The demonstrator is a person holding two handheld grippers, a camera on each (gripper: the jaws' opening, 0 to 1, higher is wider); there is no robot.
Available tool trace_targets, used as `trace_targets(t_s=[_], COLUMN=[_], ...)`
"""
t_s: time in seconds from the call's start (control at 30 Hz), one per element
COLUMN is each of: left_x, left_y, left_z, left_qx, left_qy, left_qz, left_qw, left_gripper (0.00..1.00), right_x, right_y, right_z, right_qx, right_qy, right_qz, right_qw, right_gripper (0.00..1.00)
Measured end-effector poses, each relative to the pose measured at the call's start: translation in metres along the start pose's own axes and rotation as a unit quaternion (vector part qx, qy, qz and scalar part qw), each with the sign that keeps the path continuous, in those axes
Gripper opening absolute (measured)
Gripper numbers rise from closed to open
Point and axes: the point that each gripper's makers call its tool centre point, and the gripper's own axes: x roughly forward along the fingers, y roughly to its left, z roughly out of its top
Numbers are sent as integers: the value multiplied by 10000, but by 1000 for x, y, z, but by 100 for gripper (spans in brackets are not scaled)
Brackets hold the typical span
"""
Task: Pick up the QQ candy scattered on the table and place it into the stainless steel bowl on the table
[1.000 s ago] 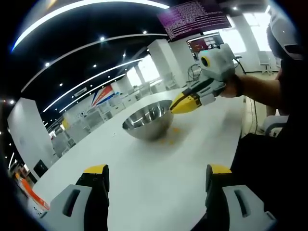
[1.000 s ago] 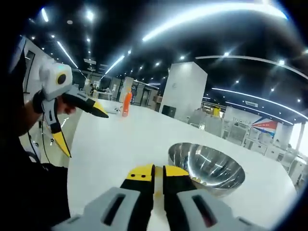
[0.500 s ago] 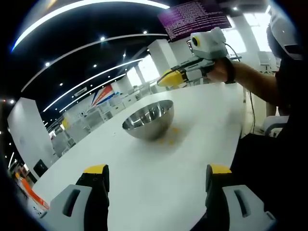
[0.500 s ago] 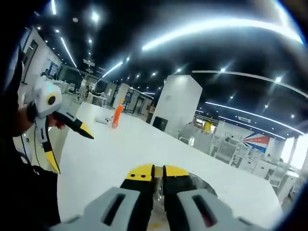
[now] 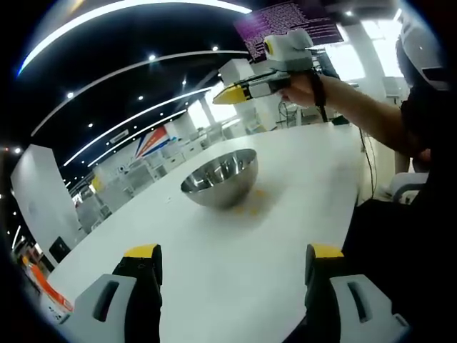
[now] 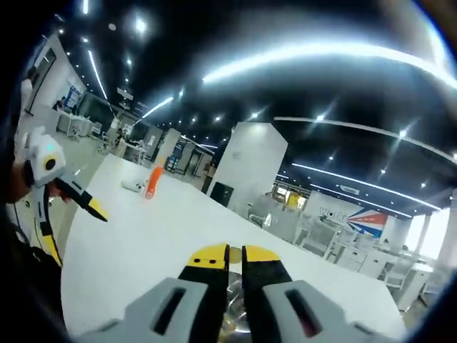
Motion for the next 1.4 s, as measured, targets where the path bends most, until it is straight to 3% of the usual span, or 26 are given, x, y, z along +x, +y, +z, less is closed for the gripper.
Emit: trace_targets(t_s=[0.13,0.37,0.53,0.97,1.1,1.2,1.4], left_x=[-1,-1,-1,0,0,-1,-2], left_y=[1,2,2,3,3,3,4], left_z=[-1,-4,-4,-5,-5,-6,-4], left_qx=[-11,-19,-18,-11,-10,4,8], left_qy=[18,54,45,64,62,77,57], left_qz=[20,25,12,7,3,13,22], left_qw=[10000,10000,10000,10000,10000,10000,10000], left_gripper=[83,83,83,83,83,83,83], right_x=[15,31,33,34,36,34,33], right_y=[-11,-10,-9,-8,-13,-16,-12], right_z=[-38,-102,-125,-131,-118,-121,-124], right_qx=[221,438,531,542,546,340,355], right_qy=[357,923,1162,1227,744,849,901], right_qz=[-72,-60,-69,-78,-169,-247,-195], right_qw=[9991,9948,9918,9909,9956,9955,9951], right_gripper=[7,7,7,9,32,28,29])
